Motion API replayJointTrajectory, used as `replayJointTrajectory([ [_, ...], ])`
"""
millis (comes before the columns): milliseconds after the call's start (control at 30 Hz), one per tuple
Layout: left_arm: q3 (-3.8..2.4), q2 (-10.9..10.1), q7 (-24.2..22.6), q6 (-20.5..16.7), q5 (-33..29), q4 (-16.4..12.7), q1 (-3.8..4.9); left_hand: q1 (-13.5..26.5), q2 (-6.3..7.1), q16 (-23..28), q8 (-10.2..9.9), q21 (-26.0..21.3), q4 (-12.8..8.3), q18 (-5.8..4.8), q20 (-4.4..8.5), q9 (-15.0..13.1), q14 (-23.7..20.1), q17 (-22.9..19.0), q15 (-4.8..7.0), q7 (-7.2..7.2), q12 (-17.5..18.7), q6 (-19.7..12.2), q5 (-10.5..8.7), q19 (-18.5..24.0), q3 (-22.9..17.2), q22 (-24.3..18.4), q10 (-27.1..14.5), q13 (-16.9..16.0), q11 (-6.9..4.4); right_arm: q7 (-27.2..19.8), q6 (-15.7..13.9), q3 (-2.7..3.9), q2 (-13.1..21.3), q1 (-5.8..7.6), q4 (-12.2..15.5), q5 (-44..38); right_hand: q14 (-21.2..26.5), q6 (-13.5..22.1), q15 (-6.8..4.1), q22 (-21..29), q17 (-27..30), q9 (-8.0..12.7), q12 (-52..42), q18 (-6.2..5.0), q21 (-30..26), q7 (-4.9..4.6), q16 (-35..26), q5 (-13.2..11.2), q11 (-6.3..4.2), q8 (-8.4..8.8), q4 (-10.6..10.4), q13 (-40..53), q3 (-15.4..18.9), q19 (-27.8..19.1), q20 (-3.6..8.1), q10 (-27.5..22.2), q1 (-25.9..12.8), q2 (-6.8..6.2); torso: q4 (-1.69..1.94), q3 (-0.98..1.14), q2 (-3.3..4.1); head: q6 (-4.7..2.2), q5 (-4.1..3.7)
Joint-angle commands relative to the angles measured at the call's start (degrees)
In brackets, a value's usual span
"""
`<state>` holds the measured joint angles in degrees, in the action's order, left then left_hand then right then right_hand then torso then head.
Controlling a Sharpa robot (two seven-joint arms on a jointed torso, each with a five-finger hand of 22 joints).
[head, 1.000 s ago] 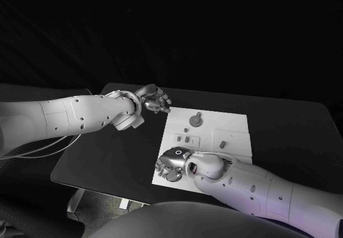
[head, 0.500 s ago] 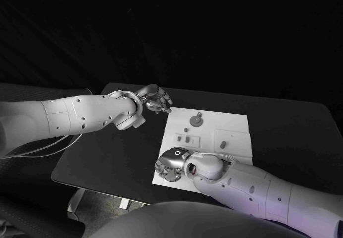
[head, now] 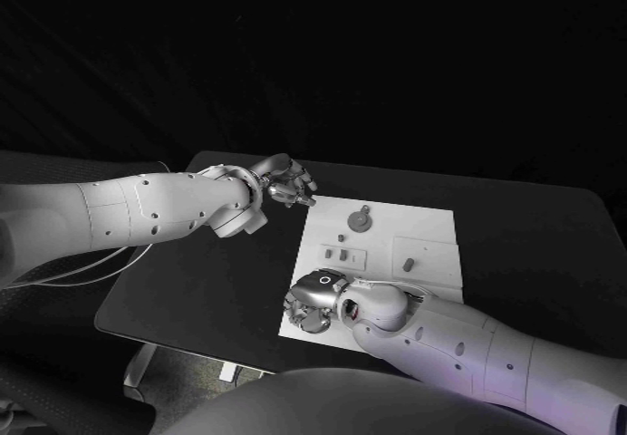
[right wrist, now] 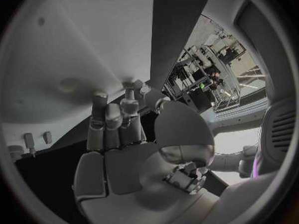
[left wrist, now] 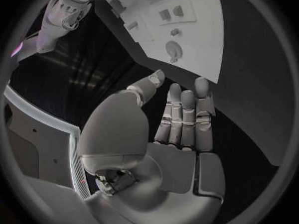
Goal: Assemble the parts on the task board
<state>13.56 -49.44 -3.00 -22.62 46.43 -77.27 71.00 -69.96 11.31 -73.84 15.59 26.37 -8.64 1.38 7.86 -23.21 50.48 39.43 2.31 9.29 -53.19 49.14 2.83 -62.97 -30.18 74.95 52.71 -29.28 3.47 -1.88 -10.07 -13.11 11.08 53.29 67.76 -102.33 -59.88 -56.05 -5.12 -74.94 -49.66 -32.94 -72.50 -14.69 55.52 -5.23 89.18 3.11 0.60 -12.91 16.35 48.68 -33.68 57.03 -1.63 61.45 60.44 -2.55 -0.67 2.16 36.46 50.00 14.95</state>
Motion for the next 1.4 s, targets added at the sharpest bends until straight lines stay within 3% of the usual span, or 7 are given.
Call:
replayJointTrajectory([
  [33,-0.05,0.15,-0.35,0.46,-0.7,-0.07,0.09,-0.25,-0.55,-0.34,0.15,-0.29,-0.52,2.05,0.22,-0.02,-0.3,-0.02,0.11,0.39,-0.36,-0.04,0.28,-0.3,-0.09,1.13,-0.54,-0.05,-0.03,2.25,0.83,-0.34,0.17,-0.42,-0.42,-1.52,0.03,-1.52,-0.42,-0.33,0.05,0.0,-0.26,-0.31,-0.14,-1.29,0.19,-0.13,-0.44,-0.04,0.13,-0.1,0.29,0.14,-0.16,-0.05,-0.58,0.0,0.04,0.05,0.01,0.0,-0.1],
  [433,-0.05,0.03,-0.31,0.5,-0.7,-0.15,0.09,-0.27,-0.58,-0.35,0.14,-0.29,-0.55,2.05,0.21,-0.01,-0.31,-0.03,0.11,0.44,-0.38,-0.07,0.27,-0.3,-0.13,1.13,-0.55,-0.05,0.0,3.16,-1.21,-0.35,0.3,-0.47,-0.16,-1.46,-0.24,-2.09,-0.64,-0.27,0.08,-0.24,-0.3,-0.31,-0.02,-1.02,0.29,-0.12,-0.7,-0.51,0.16,-0.14,0.12,0.5,0.09,0.28,-0.71,0.32,0.08,-0.04,0.0,0.0,-0.13],
  [933,-0.05,-0.08,-0.37,0.41,-0.71,-0.14,0.09,-0.23,-0.6,-0.38,0.13,-0.29,-0.55,2.05,0.19,-0.01,-0.3,-0.03,0.08,0.5,-0.41,-0.09,0.27,-0.32,-0.15,1.13,-0.55,-0.06,0.05,3.48,-3.16,-0.34,0.66,-0.47,0.46,-1.36,-1.04,-3.26,-1.23,-0.1,0.28,-0.86,-0.22,-0.31,0.11,-0.35,0.34,-0.04,-1.36,-1.54,0.07,-0.36,-1.06,1.21,0.46,1.34,-0.96,2.73,0.02,0.0,0.01,0.0,-0.13],
  [1400,-0.05,-0.46,-0.43,0.19,-0.71,-0.12,0.09,-0.14,-0.55,-0.39,0.14,-0.29,-0.54,2.05,0.17,-0.01,-0.3,-0.04,0.06,0.52,-0.43,-0.07,0.26,-0.33,-0.12,1.14,-0.56,-0.06,0.08,3.7,-6.37,-0.3,1.56,-0.45,1.39,-0.65,-1.65,-3.77,-1.46,-0.04,0.4,-1.19,-0.19,-0.31,0.27,-0.08,0.38,0.04,-1.63,-2.05,0.1,-0.43,-1.73,1.72,0.68,2.1,-1.23,3.62,-0.02,0.0,0.0,-0.06,-0.35],
])
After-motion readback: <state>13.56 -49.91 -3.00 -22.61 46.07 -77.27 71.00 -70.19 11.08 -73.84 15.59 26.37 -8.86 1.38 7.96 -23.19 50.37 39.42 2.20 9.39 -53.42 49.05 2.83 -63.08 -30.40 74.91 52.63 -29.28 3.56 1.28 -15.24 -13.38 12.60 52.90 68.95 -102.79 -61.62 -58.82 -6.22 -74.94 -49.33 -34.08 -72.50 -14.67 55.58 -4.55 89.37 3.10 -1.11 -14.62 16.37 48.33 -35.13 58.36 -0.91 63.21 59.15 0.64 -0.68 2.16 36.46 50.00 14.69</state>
